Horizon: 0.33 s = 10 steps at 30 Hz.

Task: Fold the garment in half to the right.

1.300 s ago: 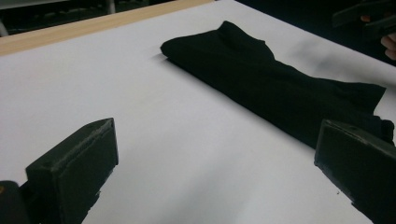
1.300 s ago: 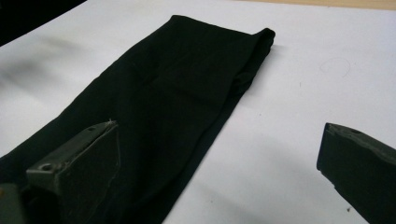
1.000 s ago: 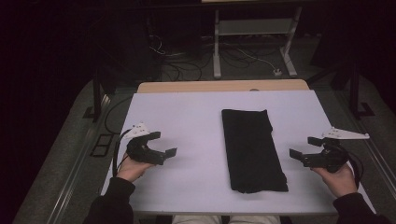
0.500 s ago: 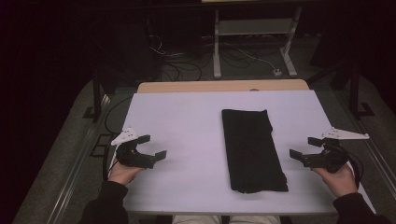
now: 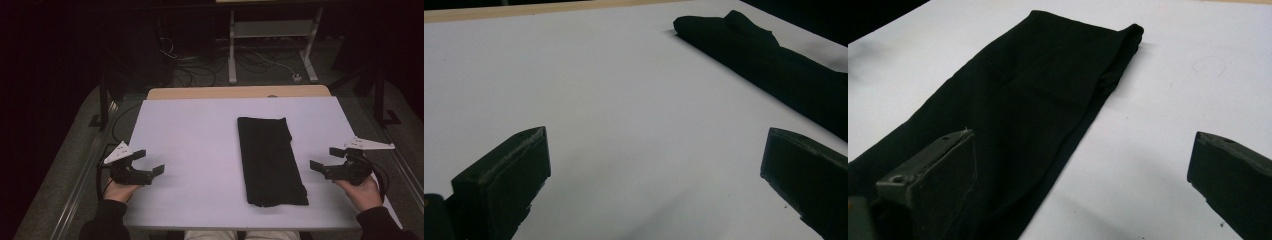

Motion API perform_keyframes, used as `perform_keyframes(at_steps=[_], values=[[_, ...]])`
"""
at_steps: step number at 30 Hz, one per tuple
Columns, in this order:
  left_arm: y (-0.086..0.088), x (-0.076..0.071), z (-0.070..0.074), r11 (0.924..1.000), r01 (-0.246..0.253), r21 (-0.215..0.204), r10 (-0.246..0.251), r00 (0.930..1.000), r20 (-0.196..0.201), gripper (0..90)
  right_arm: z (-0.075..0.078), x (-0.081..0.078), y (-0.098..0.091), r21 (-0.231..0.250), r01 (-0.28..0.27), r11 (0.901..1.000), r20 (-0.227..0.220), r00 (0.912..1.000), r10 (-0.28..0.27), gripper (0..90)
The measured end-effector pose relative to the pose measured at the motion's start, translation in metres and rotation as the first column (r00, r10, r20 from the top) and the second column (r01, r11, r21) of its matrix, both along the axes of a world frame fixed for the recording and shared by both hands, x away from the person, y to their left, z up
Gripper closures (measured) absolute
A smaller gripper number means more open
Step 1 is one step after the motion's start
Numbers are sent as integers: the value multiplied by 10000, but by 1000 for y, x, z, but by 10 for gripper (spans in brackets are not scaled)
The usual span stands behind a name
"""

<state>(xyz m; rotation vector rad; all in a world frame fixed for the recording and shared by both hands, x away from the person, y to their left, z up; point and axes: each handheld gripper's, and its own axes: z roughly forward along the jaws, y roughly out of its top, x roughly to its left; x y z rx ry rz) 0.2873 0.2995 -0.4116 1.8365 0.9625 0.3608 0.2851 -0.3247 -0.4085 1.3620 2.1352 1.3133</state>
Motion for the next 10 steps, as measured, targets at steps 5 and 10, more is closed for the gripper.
perform_keyframes(at_steps=[5,10], values=[[4,-6,-4,9994,-183,307,185,9998,-91,0,-1,1,1,-67,-67,10000,-100,9999,66,0],[7,-4,-4,9988,-377,307,382,9991,-163,0,-3,2,2,-153,-156,9998,-88,9998,155,0]])
